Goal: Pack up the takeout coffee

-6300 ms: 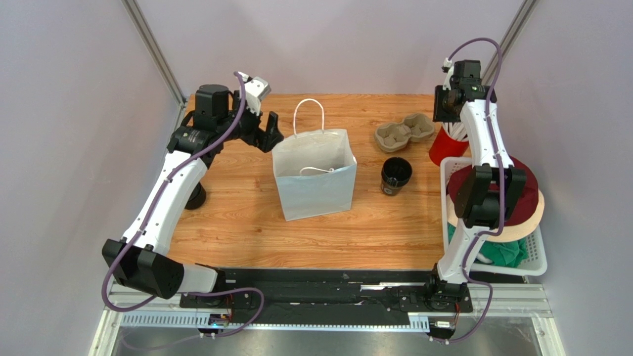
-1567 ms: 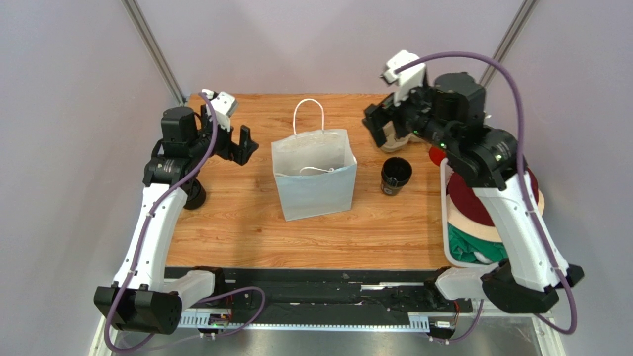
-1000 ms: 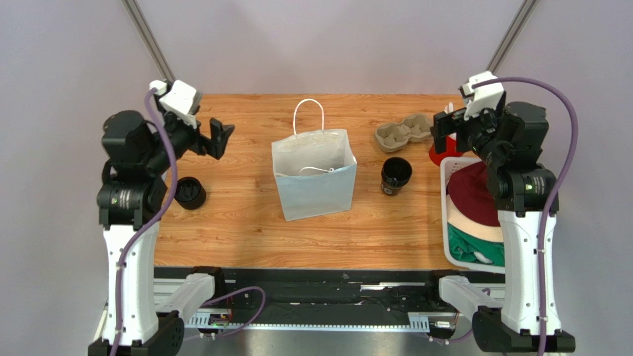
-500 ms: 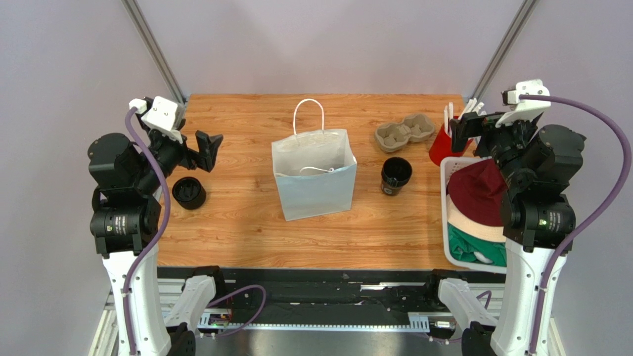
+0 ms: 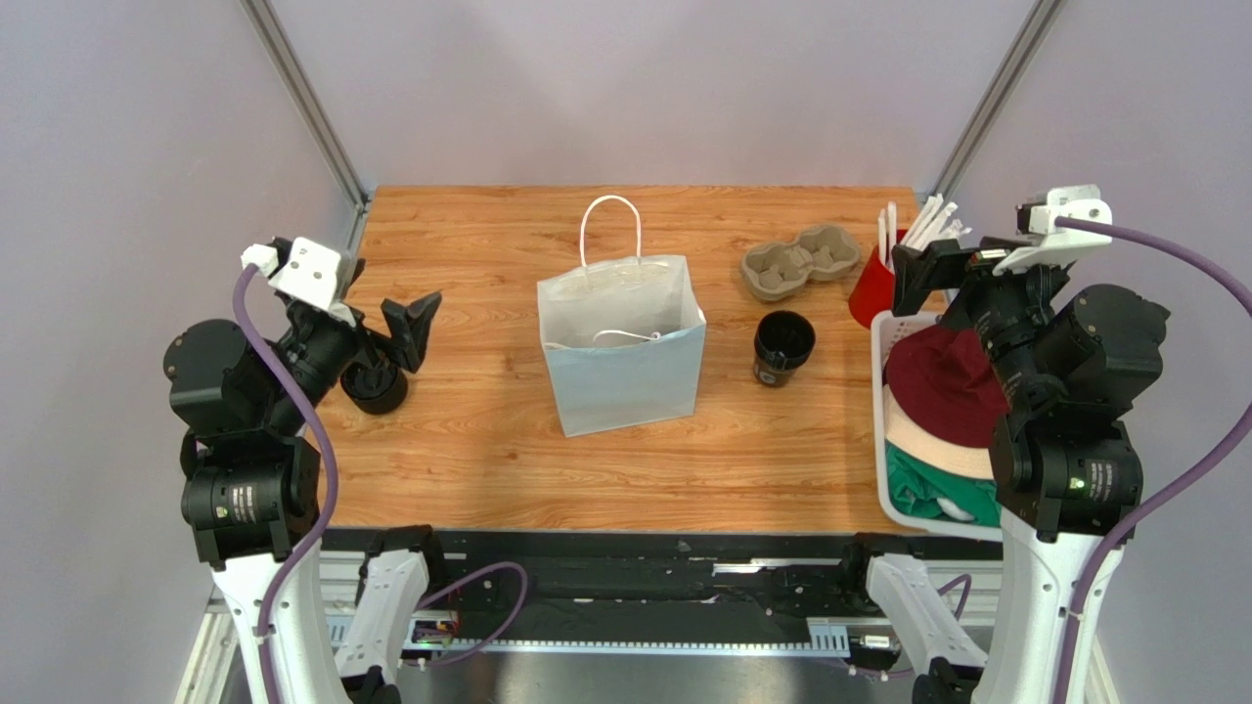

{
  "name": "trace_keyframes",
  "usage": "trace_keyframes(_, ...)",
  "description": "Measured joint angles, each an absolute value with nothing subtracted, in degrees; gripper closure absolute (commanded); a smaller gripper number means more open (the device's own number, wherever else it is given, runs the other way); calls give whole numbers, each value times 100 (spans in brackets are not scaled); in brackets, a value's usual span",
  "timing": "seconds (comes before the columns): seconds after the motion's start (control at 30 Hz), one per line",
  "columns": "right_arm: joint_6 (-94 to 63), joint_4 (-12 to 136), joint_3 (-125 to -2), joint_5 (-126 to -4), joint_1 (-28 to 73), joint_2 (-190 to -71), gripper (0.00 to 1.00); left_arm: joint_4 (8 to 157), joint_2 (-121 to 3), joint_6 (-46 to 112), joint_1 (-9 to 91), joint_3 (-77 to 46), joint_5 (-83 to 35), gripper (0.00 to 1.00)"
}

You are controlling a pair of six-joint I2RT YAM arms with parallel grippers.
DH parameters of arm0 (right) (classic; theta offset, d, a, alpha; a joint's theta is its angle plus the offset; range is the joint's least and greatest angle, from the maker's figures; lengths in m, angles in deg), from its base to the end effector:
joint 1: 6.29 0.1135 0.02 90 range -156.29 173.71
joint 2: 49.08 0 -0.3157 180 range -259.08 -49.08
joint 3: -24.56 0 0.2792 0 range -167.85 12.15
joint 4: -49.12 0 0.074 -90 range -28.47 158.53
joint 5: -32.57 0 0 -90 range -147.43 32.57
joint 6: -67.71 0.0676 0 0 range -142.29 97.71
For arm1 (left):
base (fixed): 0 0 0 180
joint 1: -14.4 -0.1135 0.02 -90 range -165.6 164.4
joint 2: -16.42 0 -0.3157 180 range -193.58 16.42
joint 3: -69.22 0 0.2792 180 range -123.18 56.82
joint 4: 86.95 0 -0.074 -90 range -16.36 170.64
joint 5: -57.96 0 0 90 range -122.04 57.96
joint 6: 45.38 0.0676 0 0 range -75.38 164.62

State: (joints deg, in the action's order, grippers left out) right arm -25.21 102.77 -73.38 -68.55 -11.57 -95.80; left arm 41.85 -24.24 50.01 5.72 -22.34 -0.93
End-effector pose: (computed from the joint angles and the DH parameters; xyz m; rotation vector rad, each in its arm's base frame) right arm 0.1193 0.0021 0.5550 -0.1167 1.6084 0.0459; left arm 0.0927 -0.0212 0.5352 0.3778 1.5343 -0.2352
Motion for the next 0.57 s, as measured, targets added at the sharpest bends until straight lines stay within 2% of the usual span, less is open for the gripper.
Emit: trace_keyframes(0.57, -2401, 10226, -7317, -6533, -1080, -9442, 1, 4367, -2413, 4830, 311, -1952, 227, 1)
